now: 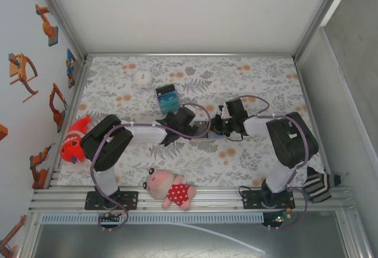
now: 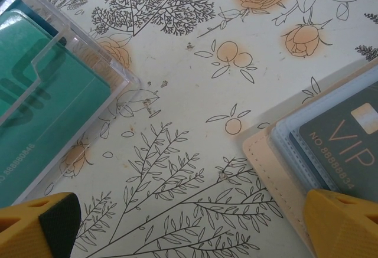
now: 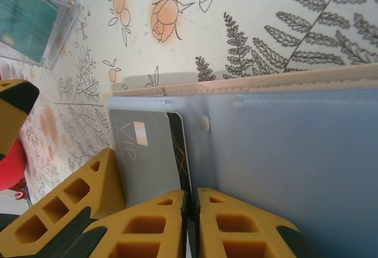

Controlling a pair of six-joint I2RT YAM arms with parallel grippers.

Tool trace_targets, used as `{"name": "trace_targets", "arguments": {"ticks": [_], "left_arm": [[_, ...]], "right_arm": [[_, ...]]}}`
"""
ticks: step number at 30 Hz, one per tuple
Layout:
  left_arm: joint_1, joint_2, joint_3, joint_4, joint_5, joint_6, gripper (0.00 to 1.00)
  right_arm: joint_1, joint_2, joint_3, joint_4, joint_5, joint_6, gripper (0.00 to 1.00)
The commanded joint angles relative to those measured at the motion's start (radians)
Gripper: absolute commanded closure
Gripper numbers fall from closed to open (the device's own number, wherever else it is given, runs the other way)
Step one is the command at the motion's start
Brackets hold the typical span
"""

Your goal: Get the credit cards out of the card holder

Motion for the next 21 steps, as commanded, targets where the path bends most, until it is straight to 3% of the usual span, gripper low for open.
{"name": "trace_targets", "arguments": {"ticks": [1, 15, 21], "left_arm": [[-0.009, 0.025, 0.022, -0.028, -0.002, 0.011, 0.03], [-0.012, 0.024, 0.028, -0.030, -0.004, 0.012, 0.03], [-0.012, 0.022, 0.026, -0.035, -0.016, 0.013, 0.03]], "right_arm": [[-0.004, 0.002, -0.023, 0.081, -0.059, 0.034, 0.88], [-0.013, 0.010, -0.055, 0.172, -0.113, 0.058, 0.89], [-0.019, 0.008, -0.059, 0.169, -0.111, 0.056, 1.00]]}}
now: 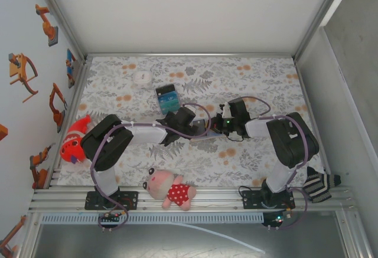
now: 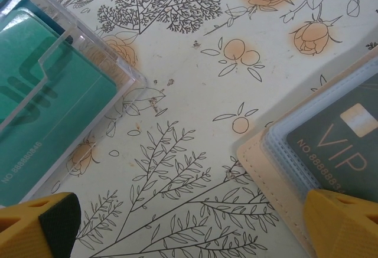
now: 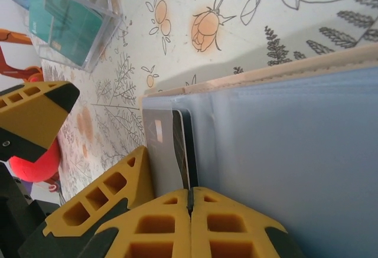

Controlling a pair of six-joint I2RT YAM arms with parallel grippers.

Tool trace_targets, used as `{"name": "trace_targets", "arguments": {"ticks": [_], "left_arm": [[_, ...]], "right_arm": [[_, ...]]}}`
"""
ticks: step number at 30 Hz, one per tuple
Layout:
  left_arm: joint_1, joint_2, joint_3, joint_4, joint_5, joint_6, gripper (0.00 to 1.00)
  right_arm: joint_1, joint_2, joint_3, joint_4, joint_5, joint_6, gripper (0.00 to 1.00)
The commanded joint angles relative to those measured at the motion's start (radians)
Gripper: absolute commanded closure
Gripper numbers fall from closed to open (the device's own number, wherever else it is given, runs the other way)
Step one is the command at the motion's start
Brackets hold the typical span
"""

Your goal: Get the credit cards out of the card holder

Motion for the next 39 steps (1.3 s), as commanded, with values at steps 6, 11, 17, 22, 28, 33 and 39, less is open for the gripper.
{"name": "trace_targets", "arguments": {"ticks": [6, 11, 17, 22, 28, 33, 39], "left_arm": [[-0.012, 0.018, 0.021, -0.025, -0.017, 0.014, 0.03], [-0.012, 0.022, 0.022, -0.028, -0.033, 0.023, 0.03], [-0.010, 0.020, 0.013, -0.009, -0.041, 0.035, 0.03], [-0.010, 0.021, 0.015, -0.010, -0.044, 0.035, 0.03], [-0.010, 0.015, 0.011, -0.011, -0.056, 0.043, 0.03], [-0.010, 0.001, 0.009, 0.005, -0.055, 0.057, 0.03], [-0.012, -0.023, 0.018, 0.021, -0.047, 0.067, 0.03]], "right_arm": [[-0.015, 0.008, -0.017, 0.015, -0.027, 0.001, 1.00], [-0.028, 0.005, -0.017, -0.006, -0.016, -0.019, 1.00], [-0.043, -0.008, -0.015, -0.047, 0.002, -0.049, 1.00], [-0.055, -0.018, -0.009, -0.079, 0.010, -0.072, 1.00], [-0.071, -0.030, 0.002, -0.128, 0.021, -0.103, 1.00], [-0.074, -0.046, 0.016, -0.174, 0.040, -0.128, 1.00], [-0.076, -0.060, 0.018, -0.193, 0.051, -0.133, 1.00]]}}
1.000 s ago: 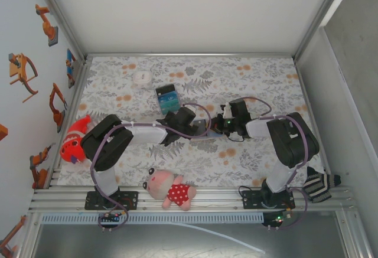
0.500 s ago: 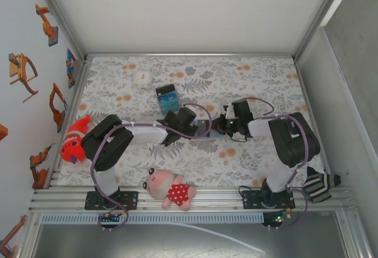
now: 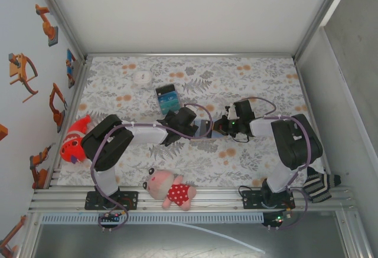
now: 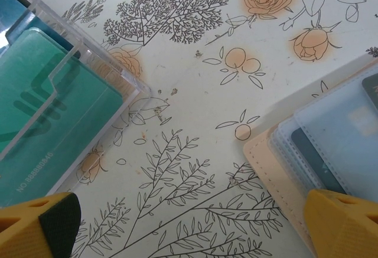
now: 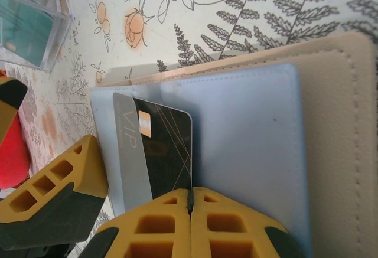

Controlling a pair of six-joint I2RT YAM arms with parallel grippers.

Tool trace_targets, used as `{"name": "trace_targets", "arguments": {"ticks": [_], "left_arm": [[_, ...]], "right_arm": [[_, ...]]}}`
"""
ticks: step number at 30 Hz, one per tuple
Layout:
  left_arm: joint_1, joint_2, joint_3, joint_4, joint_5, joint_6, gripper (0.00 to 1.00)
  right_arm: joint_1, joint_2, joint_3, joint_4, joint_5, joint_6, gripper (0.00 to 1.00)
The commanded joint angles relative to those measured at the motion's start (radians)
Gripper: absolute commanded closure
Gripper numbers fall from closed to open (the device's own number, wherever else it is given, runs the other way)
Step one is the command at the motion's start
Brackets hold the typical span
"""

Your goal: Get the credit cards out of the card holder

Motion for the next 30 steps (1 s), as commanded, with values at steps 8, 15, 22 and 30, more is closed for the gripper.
{"name": "trace_targets", "arguments": {"ticks": [8, 15, 22, 30], "left_arm": [[-0.009, -0.034, 0.069, 0.016, 0.028, 0.033, 0.03], [-0.025, 0.034, 0.139, -0.020, 0.024, 0.071, 0.03], [-0.027, 0.074, 0.155, -0.038, 0.028, 0.077, 0.03], [-0.028, 0.088, 0.161, -0.068, 0.027, 0.091, 0.03]], "right_arm": [[-0.007, -0.038, 0.026, -0.040, 0.021, -0.016, 1.00], [-0.008, -0.045, 0.028, -0.042, 0.023, -0.015, 1.00], [-0.009, -0.049, 0.035, -0.049, 0.023, -0.015, 1.00], [-0.017, -0.072, 0.030, -0.054, 0.025, -0.015, 1.00]]}}
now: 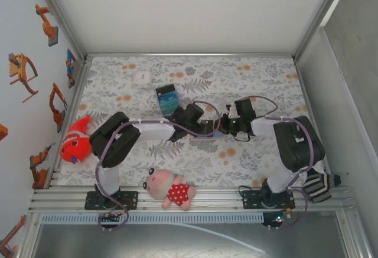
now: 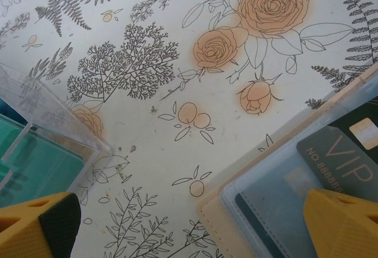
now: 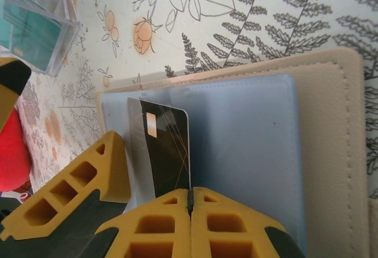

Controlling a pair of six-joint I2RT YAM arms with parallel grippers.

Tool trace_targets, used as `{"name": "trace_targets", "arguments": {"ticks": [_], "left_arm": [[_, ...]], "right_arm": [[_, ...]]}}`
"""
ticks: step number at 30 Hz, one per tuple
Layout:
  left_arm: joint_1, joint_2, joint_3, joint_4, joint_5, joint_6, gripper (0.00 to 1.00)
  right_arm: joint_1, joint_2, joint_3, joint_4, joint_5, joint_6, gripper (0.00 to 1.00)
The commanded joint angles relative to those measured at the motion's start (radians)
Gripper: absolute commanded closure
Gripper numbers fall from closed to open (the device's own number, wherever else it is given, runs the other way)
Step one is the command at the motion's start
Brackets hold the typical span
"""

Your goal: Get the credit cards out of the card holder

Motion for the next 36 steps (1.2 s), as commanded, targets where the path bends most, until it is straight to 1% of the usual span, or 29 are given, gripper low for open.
{"name": "trace_targets", "arguments": {"ticks": [1, 4, 9, 13, 16, 19, 31, 33, 36], "left_arm": [[-0.004, 0.007, 0.026, -0.036, 0.000, 0.024, 0.03], [-0.006, 0.010, 0.026, -0.044, 0.000, 0.023, 0.03], [-0.012, 0.019, 0.025, -0.058, -0.001, 0.018, 0.03], [-0.019, 0.018, 0.019, -0.066, -0.002, 0.010, 0.03], [-0.023, 0.017, 0.016, -0.071, -0.004, 0.006, 0.03], [-0.026, 0.017, 0.013, -0.070, -0.006, 0.002, 0.03], [-0.028, 0.023, 0.014, -0.067, -0.012, -0.008, 0.03], [-0.028, 0.019, 0.015, -0.067, -0.017, -0.007, 0.03], [-0.028, 0.011, 0.014, -0.068, -0.030, -0.010, 0.03]], "right_arm": [[-0.011, -0.040, 0.016, -0.013, 0.013, -0.013, 1.00], [-0.012, -0.048, 0.011, 0.002, 0.004, 0.000, 1.00], [-0.012, -0.032, -0.013, 0.078, -0.041, 0.041, 0.99], [-0.012, -0.005, -0.035, 0.151, -0.076, 0.077, 0.89], [-0.012, 0.017, -0.046, 0.204, -0.097, 0.105, 0.83], [-0.012, 0.040, -0.053, 0.245, -0.115, 0.124, 0.81], [-0.012, 0.093, -0.064, 0.298, -0.140, 0.139, 0.81], [-0.012, 0.094, -0.064, 0.297, -0.138, 0.135, 0.85], [-0.013, 0.083, -0.065, 0.282, -0.123, 0.123, 0.95]]}}
